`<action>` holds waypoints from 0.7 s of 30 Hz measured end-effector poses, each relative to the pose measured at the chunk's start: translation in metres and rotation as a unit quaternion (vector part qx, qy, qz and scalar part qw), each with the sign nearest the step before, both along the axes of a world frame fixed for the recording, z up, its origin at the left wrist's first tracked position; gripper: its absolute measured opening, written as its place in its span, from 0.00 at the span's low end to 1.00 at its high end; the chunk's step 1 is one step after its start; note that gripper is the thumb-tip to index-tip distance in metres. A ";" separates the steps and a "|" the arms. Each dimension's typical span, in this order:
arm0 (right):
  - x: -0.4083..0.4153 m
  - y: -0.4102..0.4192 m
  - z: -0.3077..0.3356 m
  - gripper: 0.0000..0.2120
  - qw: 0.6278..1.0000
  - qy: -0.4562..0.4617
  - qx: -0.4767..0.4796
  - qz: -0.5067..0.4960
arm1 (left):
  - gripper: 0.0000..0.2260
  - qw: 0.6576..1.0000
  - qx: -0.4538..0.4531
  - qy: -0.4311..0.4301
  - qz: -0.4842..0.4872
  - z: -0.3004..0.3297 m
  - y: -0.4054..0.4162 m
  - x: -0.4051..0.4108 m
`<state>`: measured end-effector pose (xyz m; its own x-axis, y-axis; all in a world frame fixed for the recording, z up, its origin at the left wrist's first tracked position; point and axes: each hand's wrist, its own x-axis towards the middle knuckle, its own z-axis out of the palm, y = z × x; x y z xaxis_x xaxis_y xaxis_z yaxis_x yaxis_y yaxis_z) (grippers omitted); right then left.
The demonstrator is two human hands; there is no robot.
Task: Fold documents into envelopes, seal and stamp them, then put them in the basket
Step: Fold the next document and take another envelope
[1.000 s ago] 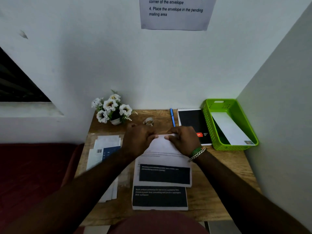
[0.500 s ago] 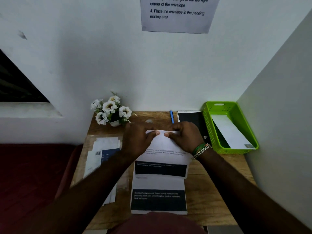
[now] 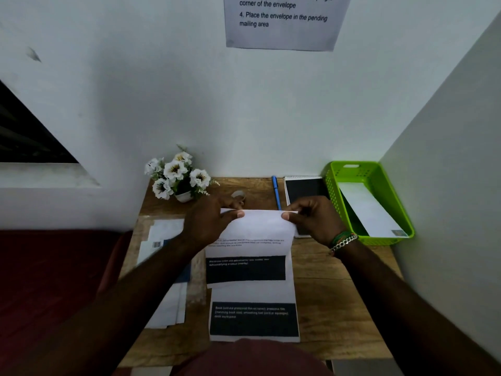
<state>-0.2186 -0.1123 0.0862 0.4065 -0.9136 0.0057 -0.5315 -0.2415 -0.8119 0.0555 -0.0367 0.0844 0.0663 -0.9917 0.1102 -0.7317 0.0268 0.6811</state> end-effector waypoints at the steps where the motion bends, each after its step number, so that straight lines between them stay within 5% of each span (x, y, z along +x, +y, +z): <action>1: -0.001 0.002 0.000 0.04 1.000 -0.013 0.010 0.006 | 0.04 1.000 0.006 0.008 -0.003 0.000 -0.001 0.000; 5: -0.002 0.008 -0.010 0.06 0.999 -0.027 0.035 0.012 | 0.03 1.000 0.021 0.010 -0.006 -0.002 -0.002 0.001; 11: 0.000 0.024 -0.056 0.07 0.998 0.067 -0.004 0.012 | 0.03 0.990 -0.023 -0.113 -0.084 -0.042 0.012 -0.007; 21: 0.004 0.048 -0.099 0.11 0.967 0.231 0.000 0.108 | 0.13 0.945 0.213 -0.211 -0.130 -0.088 0.024 -0.015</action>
